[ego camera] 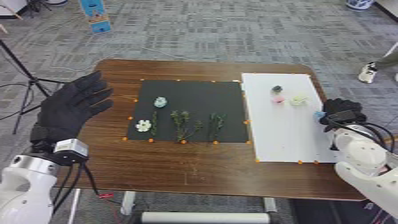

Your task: Arrange flowers

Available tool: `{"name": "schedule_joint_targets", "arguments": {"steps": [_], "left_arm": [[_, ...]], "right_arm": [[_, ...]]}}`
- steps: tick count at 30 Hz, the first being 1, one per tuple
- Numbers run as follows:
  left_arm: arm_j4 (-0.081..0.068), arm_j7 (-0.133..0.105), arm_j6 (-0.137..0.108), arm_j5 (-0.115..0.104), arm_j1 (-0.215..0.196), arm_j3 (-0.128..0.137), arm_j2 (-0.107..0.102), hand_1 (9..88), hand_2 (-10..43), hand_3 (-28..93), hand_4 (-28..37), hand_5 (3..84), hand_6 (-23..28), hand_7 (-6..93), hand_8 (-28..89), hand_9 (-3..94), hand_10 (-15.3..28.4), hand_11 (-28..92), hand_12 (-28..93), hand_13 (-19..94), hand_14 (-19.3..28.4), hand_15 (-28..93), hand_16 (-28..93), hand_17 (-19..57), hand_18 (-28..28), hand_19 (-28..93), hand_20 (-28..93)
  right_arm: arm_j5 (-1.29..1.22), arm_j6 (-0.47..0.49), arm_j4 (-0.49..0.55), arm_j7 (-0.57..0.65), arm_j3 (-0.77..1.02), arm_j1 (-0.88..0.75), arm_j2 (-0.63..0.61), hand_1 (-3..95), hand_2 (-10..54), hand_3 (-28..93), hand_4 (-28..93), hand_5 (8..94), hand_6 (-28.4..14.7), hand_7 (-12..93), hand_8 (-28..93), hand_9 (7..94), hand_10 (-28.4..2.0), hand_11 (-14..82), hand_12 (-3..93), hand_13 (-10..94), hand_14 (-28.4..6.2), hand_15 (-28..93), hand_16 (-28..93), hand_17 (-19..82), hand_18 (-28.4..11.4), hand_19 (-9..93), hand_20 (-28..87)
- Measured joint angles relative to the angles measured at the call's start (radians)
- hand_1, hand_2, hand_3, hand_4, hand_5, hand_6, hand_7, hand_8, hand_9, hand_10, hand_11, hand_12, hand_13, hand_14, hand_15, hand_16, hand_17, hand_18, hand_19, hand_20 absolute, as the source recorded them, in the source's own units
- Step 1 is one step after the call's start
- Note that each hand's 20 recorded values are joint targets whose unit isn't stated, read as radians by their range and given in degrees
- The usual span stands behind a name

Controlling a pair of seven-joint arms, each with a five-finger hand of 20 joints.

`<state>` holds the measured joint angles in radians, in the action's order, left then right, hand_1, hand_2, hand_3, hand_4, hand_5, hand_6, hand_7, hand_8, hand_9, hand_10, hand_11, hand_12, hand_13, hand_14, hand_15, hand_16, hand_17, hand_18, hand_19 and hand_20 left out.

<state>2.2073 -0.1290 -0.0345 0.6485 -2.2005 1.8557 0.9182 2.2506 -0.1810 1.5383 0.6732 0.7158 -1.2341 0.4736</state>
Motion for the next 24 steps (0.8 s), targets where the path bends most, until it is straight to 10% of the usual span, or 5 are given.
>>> {"name": "schedule_joint_targets", "arguments": {"steps": [12, 24], "left_arm": [[0.001, 0.0, -0.005, 0.0, -0.003, 0.001, 0.0, 23.4, -2.5, 71, -28.3, 33.4, 3.5, 20.2, -10, 32.0, 13.3, 25, 18, 26, 15.2, 32, 0, -8.2, 23.1, 47, 10], [0.005, 0.001, -0.01, 0.0, -0.006, 0.004, 0.001, 23.4, -2.6, 71, -28.3, 33.4, 3.6, 20.1, -10, 32.0, 13.3, 25, 18, 26, 15.3, 32, 0, -8.2, 23.1, 47, 10]], "right_arm": [[0.014, -0.188, -0.04, -0.086, -0.081, 0.048, 0.003, 43.8, -9.5, 78, -28, 58.6, 4.8, 39, -2, 63.5, -7.2, 27.0, 29.3, 72, -3.8, 89, 37, 42, -19.6, 93, 63], [-0.001, -0.089, 0.004, -0.131, -0.038, 0.03, 0.024, 39.9, -9.5, 83, -28, 56.3, 4.1, 35, -16, 59.4, -8.0, 30.4, 23.9, 70, -3.9, 89, 36, 40, -19.7, 93, 61]]}}
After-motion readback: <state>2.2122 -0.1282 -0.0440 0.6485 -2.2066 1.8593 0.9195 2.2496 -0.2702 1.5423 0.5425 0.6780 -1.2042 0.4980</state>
